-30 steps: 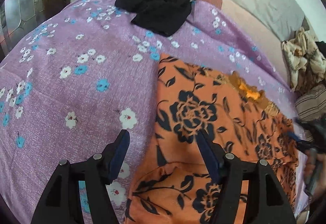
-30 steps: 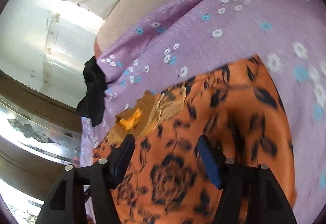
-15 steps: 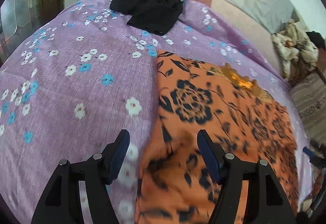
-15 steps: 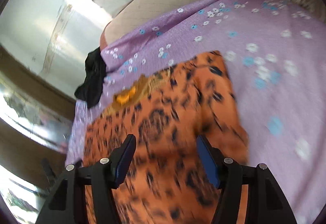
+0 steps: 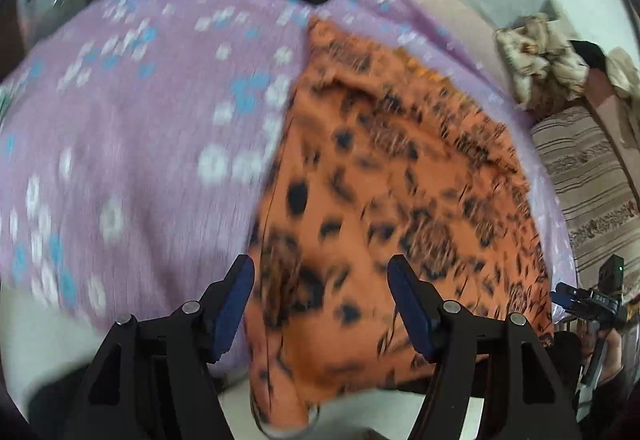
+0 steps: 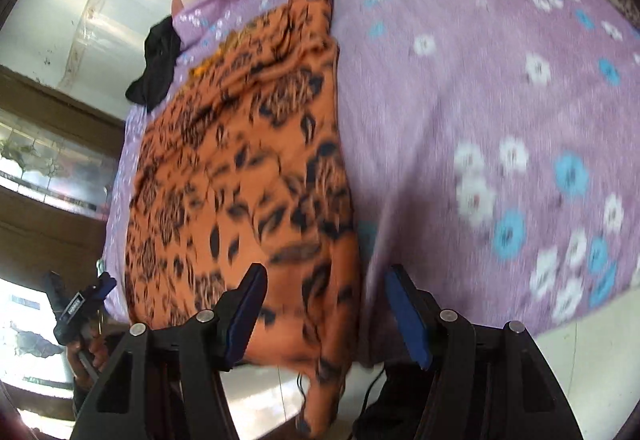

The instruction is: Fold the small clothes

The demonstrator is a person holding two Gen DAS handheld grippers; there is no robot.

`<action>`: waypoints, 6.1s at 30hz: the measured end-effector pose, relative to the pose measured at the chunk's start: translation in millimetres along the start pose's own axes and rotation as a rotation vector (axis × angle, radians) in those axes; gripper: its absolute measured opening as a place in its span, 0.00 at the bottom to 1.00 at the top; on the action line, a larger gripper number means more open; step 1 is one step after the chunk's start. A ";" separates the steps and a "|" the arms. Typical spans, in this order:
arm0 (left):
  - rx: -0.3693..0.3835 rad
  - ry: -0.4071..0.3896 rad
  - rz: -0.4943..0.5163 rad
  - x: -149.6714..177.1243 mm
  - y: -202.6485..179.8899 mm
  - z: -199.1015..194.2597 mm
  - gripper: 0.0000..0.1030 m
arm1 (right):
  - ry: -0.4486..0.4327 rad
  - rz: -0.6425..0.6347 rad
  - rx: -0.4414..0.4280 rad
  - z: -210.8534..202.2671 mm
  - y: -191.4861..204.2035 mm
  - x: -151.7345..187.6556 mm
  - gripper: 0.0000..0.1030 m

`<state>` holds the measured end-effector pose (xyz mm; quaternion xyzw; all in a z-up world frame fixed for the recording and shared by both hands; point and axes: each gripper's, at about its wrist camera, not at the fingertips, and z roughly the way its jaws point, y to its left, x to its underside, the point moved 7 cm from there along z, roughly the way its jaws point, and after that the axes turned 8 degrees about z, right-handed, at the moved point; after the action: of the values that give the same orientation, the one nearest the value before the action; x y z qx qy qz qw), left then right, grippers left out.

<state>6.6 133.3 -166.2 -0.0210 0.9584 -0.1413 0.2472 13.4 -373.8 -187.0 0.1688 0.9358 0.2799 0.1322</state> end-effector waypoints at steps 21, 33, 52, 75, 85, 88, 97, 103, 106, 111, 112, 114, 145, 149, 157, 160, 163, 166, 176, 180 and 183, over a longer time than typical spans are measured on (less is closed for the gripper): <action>-0.100 0.138 -0.006 58.4 5.6 24.8 0.68 | 0.099 -0.015 0.080 18.2 -5.6 46.4 0.50; 0.017 0.026 -0.011 25.5 -7.1 -18.8 0.07 | 0.018 0.001 -0.039 -23.6 10.4 31.2 0.06; 0.051 0.075 -0.036 6.7 -2.8 -7.7 0.07 | -0.013 0.056 -0.233 -12.8 36.0 -13.2 0.06; -0.169 -0.055 0.031 -270.3 11.7 124.6 0.48 | -0.293 0.137 -0.114 61.0 58.9 -245.4 0.62; -0.091 -0.259 -0.086 -191.9 13.3 18.1 0.69 | -0.262 0.188 -0.185 21.0 58.2 -128.3 0.65; -0.018 -0.210 -0.156 -152.7 5.0 34.4 0.70 | -0.211 0.273 -0.215 50.6 55.7 -111.0 0.65; -0.015 -0.152 -0.277 -139.6 -2.6 83.4 0.72 | -0.292 0.550 -0.263 82.5 49.1 -135.8 0.65; -0.065 -0.166 -0.254 -147.5 -7.7 93.7 0.77 | -0.337 0.612 -0.247 84.8 47.1 -147.1 0.64; -0.072 -0.162 -0.261 -147.6 -5.2 93.4 0.77 | -0.340 0.601 -0.207 86.7 47.5 -151.5 0.54; -0.115 -0.120 -0.208 -157.8 -4.2 94.9 0.20 | -0.358 0.530 -0.167 82.9 54.6 -156.3 0.45; -0.104 -0.117 -0.207 -157.6 -3.4 95.5 0.19 | -0.363 0.506 -0.152 81.6 55.7 -155.5 0.45; -0.095 -0.113 -0.198 -156.2 -2.1 98.6 0.21 | -0.350 0.471 -0.124 84.8 55.5 -153.2 0.45; -0.068 -0.014 -0.051 -84.5 -11.8 84.0 0.33 | -0.191 0.302 -0.076 52.1 34.7 -64.2 0.25; -0.001 -0.069 -0.052 -94.1 -10.2 47.3 0.60 | -0.208 0.308 -0.138 25.1 22.9 -52.5 0.54; -0.043 -0.161 0.023 -140.7 27.4 27.5 0.71 | -0.344 0.021 0.016 -39.5 42.4 -96.2 0.60; 0.005 -0.117 0.029 -163.1 30.4 54.0 0.71 | -0.331 -0.133 0.077 -23.3 64.4 -142.1 0.60; 0.021 -0.102 0.082 -178.3 17.9 71.2 0.71 | -0.271 -0.150 0.116 12.5 66.0 -175.3 0.60; 0.038 -0.080 0.139 -192.8 6.7 82.1 0.71 | -0.245 -0.135 0.120 32.1 60.9 -183.1 0.59; 0.023 -0.012 0.205 -207.6 2.1 116.8 0.29 | -0.280 -0.126 0.127 37.0 51.9 -186.8 0.58; 0.033 -0.002 0.205 -207.6 1.8 121.8 0.29 | -0.283 -0.188 0.169 46.3 60.0 -196.4 0.58; 0.036 -0.004 0.189 -207.7 2.5 123.2 0.36 | -0.261 -0.224 0.214 64.4 64.4 -206.8 0.53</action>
<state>247.9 126.5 -172.9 0.0737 0.9529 -0.1344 0.2617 238.7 -373.0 -170.8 0.1117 0.9480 0.1383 0.2640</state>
